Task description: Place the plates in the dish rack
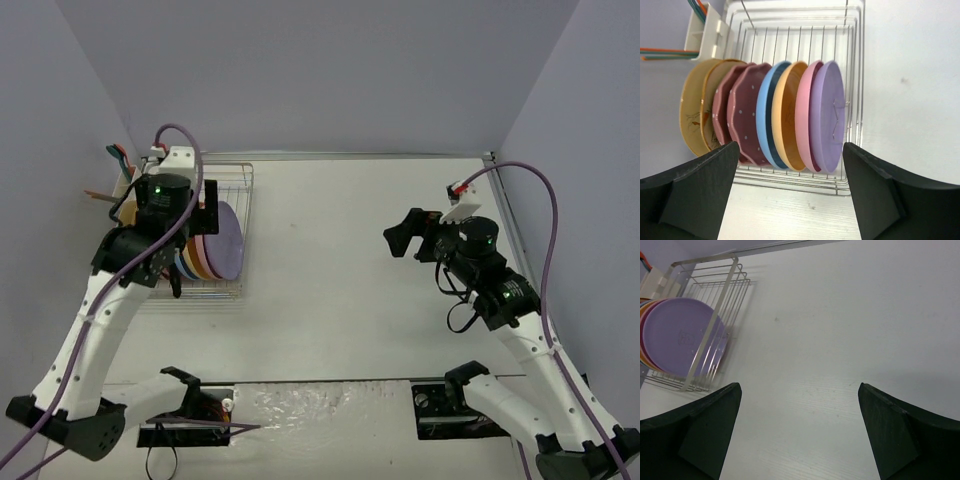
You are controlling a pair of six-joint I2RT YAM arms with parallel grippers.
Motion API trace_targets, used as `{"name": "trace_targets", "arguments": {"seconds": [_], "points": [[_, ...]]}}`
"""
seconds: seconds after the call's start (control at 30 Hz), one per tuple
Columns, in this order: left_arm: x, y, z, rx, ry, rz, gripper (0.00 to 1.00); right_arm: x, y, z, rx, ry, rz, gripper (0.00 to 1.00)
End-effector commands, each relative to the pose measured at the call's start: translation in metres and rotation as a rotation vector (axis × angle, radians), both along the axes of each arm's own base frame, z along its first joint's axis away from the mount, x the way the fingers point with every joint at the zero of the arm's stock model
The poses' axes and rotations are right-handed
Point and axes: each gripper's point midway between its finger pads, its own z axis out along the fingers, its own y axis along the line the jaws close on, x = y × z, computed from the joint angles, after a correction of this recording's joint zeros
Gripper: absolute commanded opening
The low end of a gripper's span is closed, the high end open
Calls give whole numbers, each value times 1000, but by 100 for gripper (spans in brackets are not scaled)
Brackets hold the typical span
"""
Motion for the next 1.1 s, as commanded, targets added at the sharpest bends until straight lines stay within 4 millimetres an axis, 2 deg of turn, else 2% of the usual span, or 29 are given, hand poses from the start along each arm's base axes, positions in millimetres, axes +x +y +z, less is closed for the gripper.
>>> {"name": "trace_targets", "arguments": {"seconds": [0.0,0.03,0.17,0.27,0.4,0.57,0.7,0.9,1.07], "points": [[-42,11,46,-99,-135,-13,86,0,-31,58,-86,-156,-105,100],[-45,12,44,-96,-130,-10,87,-1,-38,62,-102,-170,-134,100],[-83,30,43,-123,-151,19,91,-17,-69,94,-149,-245,-240,100],[-112,45,34,-140,-158,57,92,-38,-90,119,-158,-321,-304,100],[-144,64,17,-132,-160,102,95,-67,-115,141,-150,-414,-383,100],[-179,82,3,-154,-179,138,97,-90,-135,143,-183,-443,-433,100],[-200,91,-1,-153,-189,146,97,-100,-138,136,-207,-434,-421,100],[-221,109,2,-120,-205,184,97,-96,-130,128,-235,-416,-367,100],[-228,118,3,-111,-227,214,97,-92,-120,124,-229,-402,-321,100]]}}
